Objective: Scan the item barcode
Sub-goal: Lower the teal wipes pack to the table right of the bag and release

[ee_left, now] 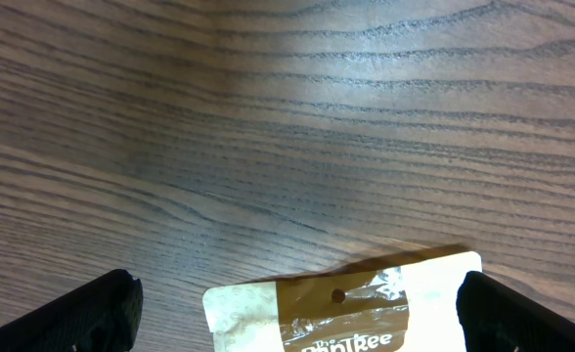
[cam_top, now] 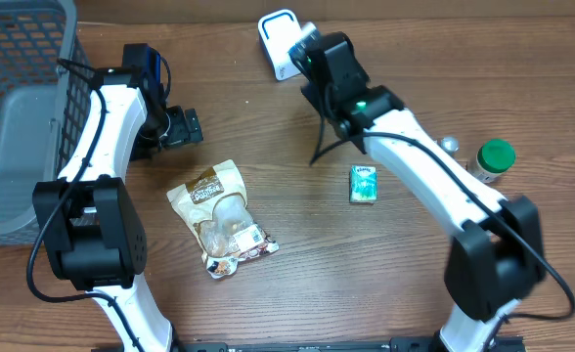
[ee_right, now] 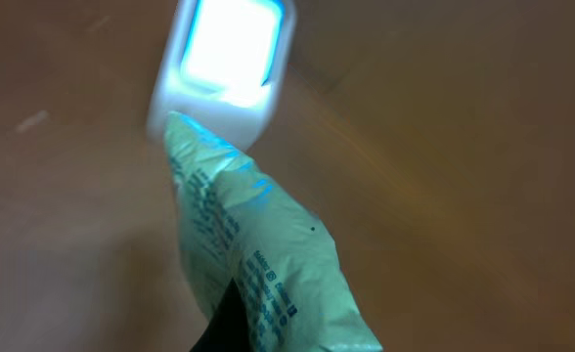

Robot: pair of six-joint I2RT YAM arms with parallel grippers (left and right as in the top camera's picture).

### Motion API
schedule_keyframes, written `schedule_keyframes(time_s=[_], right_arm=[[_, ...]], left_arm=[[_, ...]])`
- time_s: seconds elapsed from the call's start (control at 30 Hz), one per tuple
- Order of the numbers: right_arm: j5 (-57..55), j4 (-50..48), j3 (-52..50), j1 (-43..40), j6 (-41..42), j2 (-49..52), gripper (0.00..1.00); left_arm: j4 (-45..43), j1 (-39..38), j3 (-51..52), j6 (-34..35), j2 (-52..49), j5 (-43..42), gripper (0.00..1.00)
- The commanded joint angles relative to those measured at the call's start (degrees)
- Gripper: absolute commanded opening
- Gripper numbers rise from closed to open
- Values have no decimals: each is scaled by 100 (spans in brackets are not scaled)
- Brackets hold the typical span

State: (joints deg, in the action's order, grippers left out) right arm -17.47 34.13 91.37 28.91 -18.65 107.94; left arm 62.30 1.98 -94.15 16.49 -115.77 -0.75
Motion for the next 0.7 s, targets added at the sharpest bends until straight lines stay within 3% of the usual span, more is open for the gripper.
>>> schedule_keyframes(time_s=[0.0,0.1,0.2,0.43,0.5,0.57,0.63,0.67], right_arm=[[1821,1078,46,22,1521,-90,4],[2830,2417,-61,22,1609,-61,4],[2997,3228,-238,22,1563,-61,4],[1996,3464,-592,-15,1526,-57,7],[1860,3309,-592,-26,1530,-57,24],[1864,3134,-592,-26,1576,-57,32],[1867,2992,-592,-24,1593,-57,63],[1858,2918,-592,-26,1633,-57,72]], left_arm=[[2,24,-81,-20,122,57,99],[2,24,-81,-20,122,57,99],[2,24,-83,-20,122,57,100],[2,24,-83,-20,122,57,99],[2,24,-83,-20,122,57,99],[2,24,-83,-20,122,57,99],[2,24,-81,-20,122,57,99],[2,24,-83,-20,122,57,100]])
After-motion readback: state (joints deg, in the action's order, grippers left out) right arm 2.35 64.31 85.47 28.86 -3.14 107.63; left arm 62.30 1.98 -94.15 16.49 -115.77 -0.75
